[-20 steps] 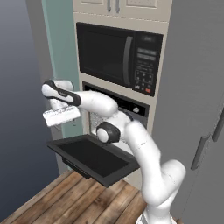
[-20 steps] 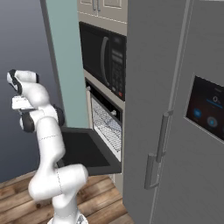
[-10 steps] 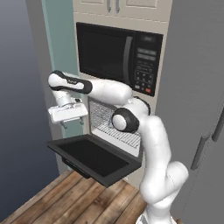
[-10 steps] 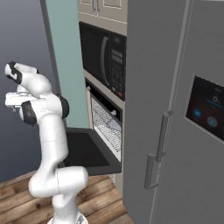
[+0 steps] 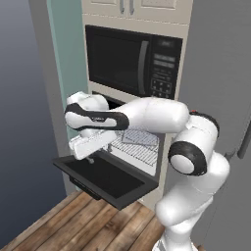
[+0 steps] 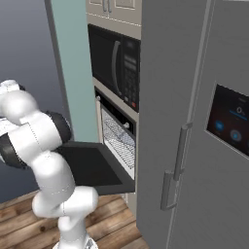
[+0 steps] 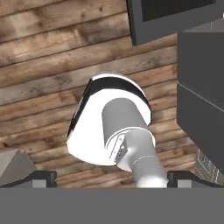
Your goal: Take the baked cake out of the oven and place it on the plate for cooling. Then close the oven door.
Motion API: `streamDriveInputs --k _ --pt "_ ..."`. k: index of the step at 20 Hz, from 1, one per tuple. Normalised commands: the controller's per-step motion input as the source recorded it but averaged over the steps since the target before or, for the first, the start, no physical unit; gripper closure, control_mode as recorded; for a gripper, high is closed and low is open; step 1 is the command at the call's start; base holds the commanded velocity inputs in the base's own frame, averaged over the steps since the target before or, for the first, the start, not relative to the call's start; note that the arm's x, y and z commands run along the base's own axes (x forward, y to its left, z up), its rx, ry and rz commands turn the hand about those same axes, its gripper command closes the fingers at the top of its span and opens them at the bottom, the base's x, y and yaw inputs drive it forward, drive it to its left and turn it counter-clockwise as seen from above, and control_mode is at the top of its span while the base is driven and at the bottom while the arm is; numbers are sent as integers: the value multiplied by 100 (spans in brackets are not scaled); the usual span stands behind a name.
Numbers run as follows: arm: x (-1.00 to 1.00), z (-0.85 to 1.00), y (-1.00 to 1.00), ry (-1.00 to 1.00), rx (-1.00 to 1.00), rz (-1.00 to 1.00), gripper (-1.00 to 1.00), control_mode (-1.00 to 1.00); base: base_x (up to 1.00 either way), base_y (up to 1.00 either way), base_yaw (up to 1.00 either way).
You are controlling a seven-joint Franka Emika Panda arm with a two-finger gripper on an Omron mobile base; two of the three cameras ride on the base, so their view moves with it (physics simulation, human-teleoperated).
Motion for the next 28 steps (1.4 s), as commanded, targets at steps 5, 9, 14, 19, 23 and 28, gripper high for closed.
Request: streamDriveInputs --k 5,9,14,19,23,28 --pt "-13 -67 8 -55 -23 -34 -100 -100 0 0 0" --pt "10 -87 5 -46 -25 -26 -100 -100 0 0 0" --pt "32 -83 9 -31 -24 -8 -100 -100 0 0 0" --pt "48 -80 23 -18 -29 0 -100 -100 0 0 0" --pt "19 -48 52 -7 -20 0 -100 -100 0 0 0" --pt "5 -10 80 23 -7 1 -100 -100 0 0 0"
